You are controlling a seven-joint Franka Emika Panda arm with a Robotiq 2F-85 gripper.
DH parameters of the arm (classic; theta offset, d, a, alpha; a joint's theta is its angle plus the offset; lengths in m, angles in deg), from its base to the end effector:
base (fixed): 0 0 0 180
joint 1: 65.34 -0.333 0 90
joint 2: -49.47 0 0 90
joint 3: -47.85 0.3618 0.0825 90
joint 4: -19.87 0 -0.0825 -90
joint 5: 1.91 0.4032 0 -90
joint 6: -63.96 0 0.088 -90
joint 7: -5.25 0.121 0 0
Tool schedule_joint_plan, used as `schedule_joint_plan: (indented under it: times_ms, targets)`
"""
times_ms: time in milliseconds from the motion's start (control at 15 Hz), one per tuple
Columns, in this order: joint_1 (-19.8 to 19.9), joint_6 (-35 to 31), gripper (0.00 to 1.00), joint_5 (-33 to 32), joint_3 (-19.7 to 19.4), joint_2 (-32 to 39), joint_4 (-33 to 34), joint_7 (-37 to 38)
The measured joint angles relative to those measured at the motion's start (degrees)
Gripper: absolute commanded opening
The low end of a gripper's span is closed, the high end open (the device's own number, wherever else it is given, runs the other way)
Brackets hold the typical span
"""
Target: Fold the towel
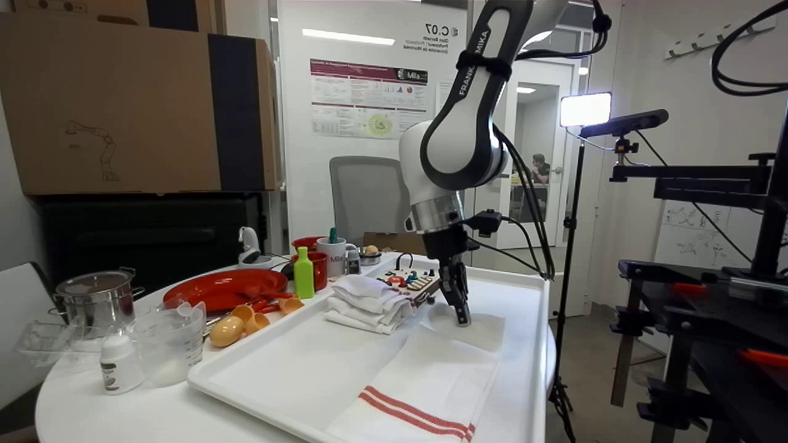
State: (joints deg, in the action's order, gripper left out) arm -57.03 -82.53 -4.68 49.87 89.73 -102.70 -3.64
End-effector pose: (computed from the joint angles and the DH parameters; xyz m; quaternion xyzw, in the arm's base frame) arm 0.5421 -0.0576 0.0543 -0.9890 -0.0418 0.1402 0.0202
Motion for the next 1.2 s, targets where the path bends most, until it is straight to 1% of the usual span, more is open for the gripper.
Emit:
schedule_joint_plan:
  times_ms: [333,533,800,933,1067,1200]
  targets:
    - [-0.5,-0.1,0.02,0.0,4.4,-6.7,-4.9,-3.0]
    - [-2.0,0.8,0.02,0.0,6.0,-9.6,-7.2,-3.9]
    - [-4.0,6.4,0.02,0.7,7.4,-11.6,-7.9,-4.0]
    - [-4.3,9.1,0.02,3.0,8.3,-12.0,-7.8,-4.4]
    - [-4.3,11.1,0.02,7.0,9.4,-12.1,-7.3,-4.5]
    - [-4.4,11.8,0.02,10.5,10.0,-12.1,-6.5,-4.4]
